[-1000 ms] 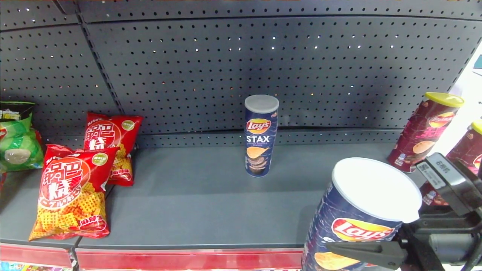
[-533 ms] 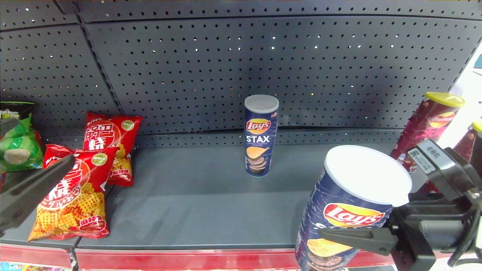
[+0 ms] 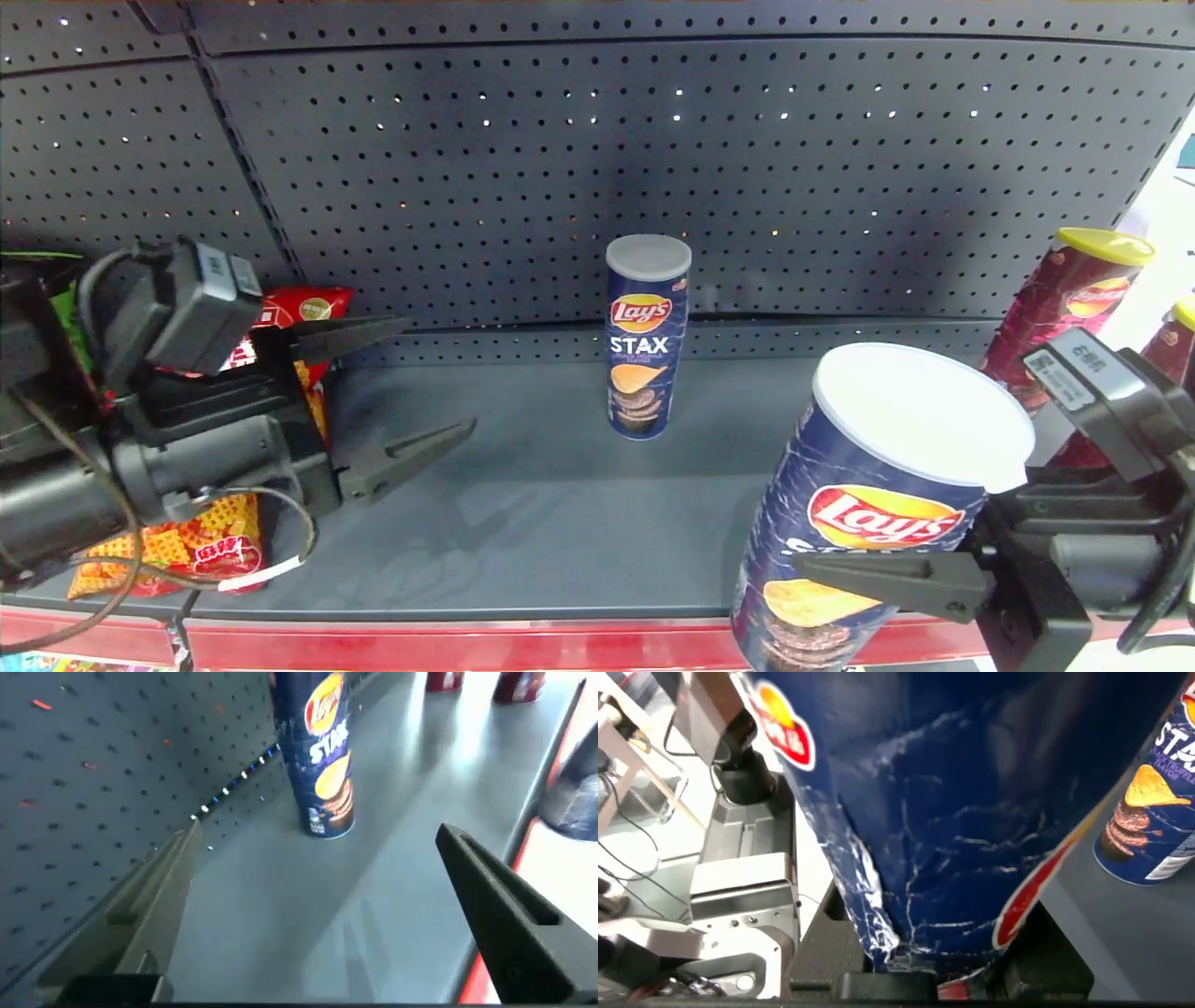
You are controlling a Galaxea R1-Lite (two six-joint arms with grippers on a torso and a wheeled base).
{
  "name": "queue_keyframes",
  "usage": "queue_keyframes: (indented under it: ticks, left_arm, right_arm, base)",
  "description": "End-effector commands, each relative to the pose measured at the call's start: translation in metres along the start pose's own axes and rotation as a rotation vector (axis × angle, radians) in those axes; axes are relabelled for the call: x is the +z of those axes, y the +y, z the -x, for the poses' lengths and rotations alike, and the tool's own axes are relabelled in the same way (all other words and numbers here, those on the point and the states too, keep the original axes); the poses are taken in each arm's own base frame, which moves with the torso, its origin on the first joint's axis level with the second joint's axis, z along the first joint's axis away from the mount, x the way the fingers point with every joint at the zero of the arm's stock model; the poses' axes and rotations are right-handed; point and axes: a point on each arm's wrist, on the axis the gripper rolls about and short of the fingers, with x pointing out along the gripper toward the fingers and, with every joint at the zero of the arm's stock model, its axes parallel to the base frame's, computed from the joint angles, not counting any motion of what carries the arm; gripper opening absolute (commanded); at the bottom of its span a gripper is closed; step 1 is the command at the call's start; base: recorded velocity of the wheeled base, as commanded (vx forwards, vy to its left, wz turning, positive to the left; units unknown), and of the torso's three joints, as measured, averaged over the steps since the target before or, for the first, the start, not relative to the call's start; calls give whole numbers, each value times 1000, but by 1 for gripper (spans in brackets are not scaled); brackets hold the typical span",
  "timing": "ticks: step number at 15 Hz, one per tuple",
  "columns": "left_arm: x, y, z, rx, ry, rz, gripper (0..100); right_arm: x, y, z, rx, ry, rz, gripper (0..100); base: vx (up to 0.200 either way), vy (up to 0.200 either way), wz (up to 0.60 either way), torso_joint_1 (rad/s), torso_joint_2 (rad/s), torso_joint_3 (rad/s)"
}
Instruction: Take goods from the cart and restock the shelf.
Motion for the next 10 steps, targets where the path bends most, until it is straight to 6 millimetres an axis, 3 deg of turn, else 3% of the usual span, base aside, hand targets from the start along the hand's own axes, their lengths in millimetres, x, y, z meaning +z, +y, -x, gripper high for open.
queue_keyframes:
  ticks: [1,4,10]
  left_arm:
    - [-12,13,-34,4,48,28,100]
    - [-9,31,-64,21,34,7,100]
    - [-45,20,-96,-75,128,66,100]
  right_arm:
    - [2,2,2,-4,-8,4,0]
    - [6,-1,0,-7,-16,4,0]
    - [14,-8,-5,-13,-31,-2,0]
  base:
    - [0,0,0,0,0,0]
    - [0,0,0,0,0,0]
    - [0,0,0,0,0,0]
